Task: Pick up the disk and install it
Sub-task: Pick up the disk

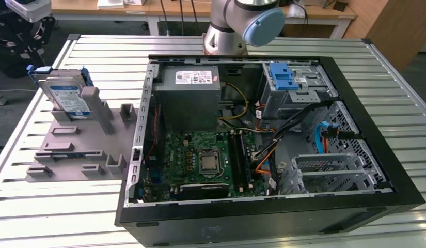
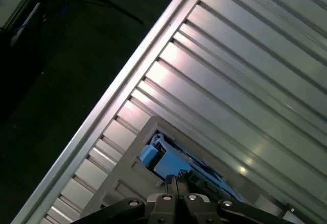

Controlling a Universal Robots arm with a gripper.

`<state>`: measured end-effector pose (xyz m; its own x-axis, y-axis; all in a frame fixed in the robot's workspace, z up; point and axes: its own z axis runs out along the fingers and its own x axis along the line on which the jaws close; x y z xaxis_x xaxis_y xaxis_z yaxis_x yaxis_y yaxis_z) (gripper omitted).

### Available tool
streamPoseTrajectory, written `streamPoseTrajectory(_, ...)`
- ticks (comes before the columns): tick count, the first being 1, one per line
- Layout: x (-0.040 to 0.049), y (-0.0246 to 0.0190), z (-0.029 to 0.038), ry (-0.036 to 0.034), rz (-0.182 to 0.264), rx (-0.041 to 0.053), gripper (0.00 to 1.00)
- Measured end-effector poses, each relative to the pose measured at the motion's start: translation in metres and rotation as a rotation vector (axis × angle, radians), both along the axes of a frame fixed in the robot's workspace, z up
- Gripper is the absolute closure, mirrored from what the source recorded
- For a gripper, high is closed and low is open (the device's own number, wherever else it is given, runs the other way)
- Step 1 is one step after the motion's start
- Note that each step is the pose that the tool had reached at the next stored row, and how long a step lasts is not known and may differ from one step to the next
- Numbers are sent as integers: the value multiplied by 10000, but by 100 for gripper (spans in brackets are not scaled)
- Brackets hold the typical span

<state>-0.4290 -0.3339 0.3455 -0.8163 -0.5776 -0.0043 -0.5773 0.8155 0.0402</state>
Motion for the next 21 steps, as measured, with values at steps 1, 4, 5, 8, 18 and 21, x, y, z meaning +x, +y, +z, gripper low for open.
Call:
streamPoseTrajectory(1,0,0,0,-2,113,0,89)
streamPoseTrajectory(4,0,0,-1,-10,451,0,89)
streamPoseTrajectory(5,0,0,-1,-12,572,0,89)
streamPoseTrajectory(8,0,0,-3,-17,920,0,89)
streamPoseTrajectory(18,0,0,-6,-40,2024,2,89)
streamPoseTrajectory(21,0,0,-7,-46,2390,2,89)
